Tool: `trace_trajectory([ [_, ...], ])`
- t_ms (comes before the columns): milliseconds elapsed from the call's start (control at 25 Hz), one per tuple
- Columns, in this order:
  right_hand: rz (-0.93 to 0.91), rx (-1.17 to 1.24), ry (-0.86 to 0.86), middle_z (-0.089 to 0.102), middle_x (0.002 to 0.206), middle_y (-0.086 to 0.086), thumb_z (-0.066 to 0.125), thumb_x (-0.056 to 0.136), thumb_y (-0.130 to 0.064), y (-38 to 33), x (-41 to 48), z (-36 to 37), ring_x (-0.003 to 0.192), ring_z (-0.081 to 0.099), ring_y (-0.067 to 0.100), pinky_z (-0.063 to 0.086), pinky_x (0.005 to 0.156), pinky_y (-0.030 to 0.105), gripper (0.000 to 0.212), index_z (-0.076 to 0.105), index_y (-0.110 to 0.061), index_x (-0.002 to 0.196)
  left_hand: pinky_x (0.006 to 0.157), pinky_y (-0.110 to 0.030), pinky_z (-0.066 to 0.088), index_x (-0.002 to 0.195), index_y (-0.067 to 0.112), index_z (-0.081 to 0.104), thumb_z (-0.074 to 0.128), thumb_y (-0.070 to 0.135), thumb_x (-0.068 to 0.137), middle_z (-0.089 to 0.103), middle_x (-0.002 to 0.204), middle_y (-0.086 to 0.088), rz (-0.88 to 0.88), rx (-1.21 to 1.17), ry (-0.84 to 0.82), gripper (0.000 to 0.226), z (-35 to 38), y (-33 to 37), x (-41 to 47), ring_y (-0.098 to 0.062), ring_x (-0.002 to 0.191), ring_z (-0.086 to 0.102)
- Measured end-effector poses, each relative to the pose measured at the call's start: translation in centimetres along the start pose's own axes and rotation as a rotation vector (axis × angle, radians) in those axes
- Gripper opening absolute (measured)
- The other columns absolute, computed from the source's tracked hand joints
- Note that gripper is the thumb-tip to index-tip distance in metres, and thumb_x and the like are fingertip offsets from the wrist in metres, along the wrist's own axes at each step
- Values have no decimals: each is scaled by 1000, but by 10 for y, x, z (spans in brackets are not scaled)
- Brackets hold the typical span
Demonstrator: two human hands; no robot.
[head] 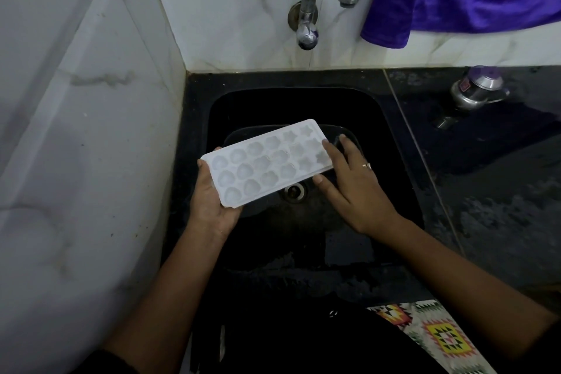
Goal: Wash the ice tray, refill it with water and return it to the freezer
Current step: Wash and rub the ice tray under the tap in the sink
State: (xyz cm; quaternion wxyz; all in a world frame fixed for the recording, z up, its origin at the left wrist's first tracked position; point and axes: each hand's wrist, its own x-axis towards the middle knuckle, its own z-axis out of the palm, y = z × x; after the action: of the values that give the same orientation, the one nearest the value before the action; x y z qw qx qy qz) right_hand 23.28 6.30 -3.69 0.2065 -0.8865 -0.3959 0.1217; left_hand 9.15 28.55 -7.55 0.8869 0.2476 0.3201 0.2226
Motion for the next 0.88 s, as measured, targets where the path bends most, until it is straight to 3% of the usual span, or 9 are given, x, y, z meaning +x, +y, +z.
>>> trace_trajectory([
  [80,-89,-78,13,17,169,10,33,103,-65,-3,-1,0,155,20,32,27,121,60,57,44,-33,149,104,-55,56,147,15,55,38,57,108,62,149,-14,-4,11,2,60,-1,0,0,-36,133,63],
  [240,-89,-189,40,28,165,12,29,103,-65,-12,5,1,155,19,35,21,120,65,56,59,-31,135,98,-52,60,137,19,63,48,56,101,65,145,-15,-9,42,-37,54,11,-2,-6,-35,128,66],
  [320,-114,-225,31,28,165,14,28,101,-68,-14,5,2,155,17,36,18,122,64,61,61,-28,134,97,-51,60,145,15,58,47,55,103,65,145,-15,-11,51,-52,59,13,2,-7,-36,128,66],
  [440,-181,-279,15,27,165,12,29,102,-68,-9,6,-3,156,16,37,16,122,66,58,57,-32,137,104,-54,56,143,15,59,41,56,108,63,147,-16,-23,47,-38,57,10,4,-4,-36,131,64],
  [560,-87,-254,54,30,164,14,28,101,-68,-12,9,-4,155,19,38,18,121,67,56,63,-29,122,111,-58,50,155,12,48,41,56,109,60,150,-17,-42,44,-47,64,9,-1,-3,-39,136,60],
  [720,-179,-293,14,26,165,12,29,102,-69,-10,5,0,156,15,37,16,122,67,58,57,-32,136,100,-54,58,145,14,57,40,56,109,65,145,-15,-36,23,-41,58,9,4,-4,-36,129,66],
  [880,-101,-241,53,30,164,14,28,101,-69,-14,9,-3,155,18,38,17,122,66,58,65,-27,117,102,-55,57,147,13,56,42,54,110,65,144,-16,-49,56,-35,58,12,-2,-6,-37,131,64],
])
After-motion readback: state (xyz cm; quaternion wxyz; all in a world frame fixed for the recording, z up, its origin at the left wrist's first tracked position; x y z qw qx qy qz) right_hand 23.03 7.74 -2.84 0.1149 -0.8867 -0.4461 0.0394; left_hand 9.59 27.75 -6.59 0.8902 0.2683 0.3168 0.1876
